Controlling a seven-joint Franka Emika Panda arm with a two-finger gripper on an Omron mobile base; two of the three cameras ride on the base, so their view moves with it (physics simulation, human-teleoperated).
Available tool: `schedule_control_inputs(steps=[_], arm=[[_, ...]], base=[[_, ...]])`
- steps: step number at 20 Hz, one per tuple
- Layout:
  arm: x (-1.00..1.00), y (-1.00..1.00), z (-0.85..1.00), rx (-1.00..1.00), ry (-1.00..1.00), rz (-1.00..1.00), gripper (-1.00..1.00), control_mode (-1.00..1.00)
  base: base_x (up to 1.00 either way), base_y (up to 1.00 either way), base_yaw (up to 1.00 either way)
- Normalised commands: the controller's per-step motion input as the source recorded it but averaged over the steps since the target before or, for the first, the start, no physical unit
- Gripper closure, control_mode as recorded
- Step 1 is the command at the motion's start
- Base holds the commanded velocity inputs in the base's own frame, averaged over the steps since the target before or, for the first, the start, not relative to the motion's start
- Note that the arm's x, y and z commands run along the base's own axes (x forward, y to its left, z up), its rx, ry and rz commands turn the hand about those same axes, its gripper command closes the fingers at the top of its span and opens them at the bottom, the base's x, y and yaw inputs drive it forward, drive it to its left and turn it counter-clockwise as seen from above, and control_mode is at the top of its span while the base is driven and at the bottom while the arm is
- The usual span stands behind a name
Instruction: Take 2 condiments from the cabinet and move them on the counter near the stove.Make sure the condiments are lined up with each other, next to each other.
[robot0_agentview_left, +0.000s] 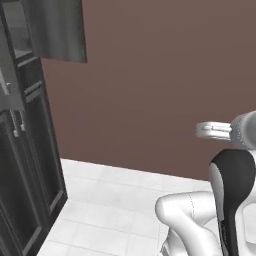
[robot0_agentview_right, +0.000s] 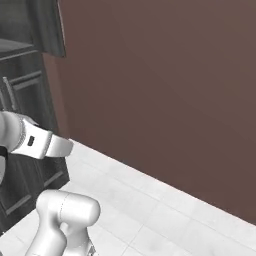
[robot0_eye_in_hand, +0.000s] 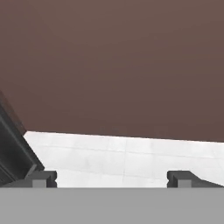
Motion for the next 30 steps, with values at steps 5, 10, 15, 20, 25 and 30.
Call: schedule_control_inputs(steps=[5, 10, 15, 20, 25, 30], arm=[[0.00, 0.00, 0.00, 0.00, 0.00, 0.00, -1.00, 1.00], [0.00, 0.00, 0.00, 0.00, 0.00, 0.00, -1.00, 1.00], [0.00, 0.00, 0.00, 0.00, 0.00, 0.00, -1.00, 1.00], [0.00, 0.00, 0.00, 0.00, 0.00, 0.00, -1.00, 1.00], [0.00, 0.00, 0.00, 0.00, 0.00, 0.00, -1.00, 1.00], [0.00, 0.00, 0.00, 0.00, 0.00, 0.00, -1.00, 1.00]], base=[[0.70, 0.00, 0.86], [0.40, -0.06, 0.99], [0.47, -0.68, 0.76], [0.42, -0.97, 0.61], [0.29, -0.73, 0.35], [0.79, 0.07, 0.27]])
